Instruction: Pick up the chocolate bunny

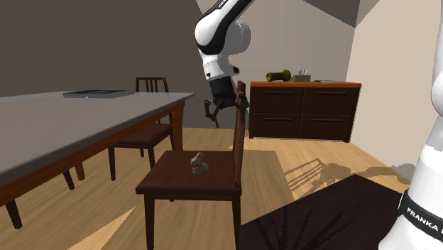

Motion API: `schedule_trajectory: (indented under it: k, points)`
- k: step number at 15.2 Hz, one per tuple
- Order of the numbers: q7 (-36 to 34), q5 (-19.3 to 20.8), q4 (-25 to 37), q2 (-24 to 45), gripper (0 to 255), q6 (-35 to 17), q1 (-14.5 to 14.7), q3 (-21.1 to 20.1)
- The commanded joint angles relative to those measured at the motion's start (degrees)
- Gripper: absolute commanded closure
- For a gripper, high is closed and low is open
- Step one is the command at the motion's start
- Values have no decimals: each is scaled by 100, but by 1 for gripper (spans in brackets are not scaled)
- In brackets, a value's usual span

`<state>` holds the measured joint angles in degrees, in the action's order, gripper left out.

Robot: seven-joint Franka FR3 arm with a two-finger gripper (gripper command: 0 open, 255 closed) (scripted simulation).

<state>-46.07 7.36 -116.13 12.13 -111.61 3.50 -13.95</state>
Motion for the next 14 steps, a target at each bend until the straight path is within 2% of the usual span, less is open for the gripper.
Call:
schedule_trajectory:
  k: [1, 8, 14]
  points:
    - [-270, 209, 362, 561, 0, -1119, 67, 37]
    - [-958, 653, 2105, 2313, 0, -839, 468, 252]
    - [-1249, 782, 4179, 3991, 0, -246, 831, 494]
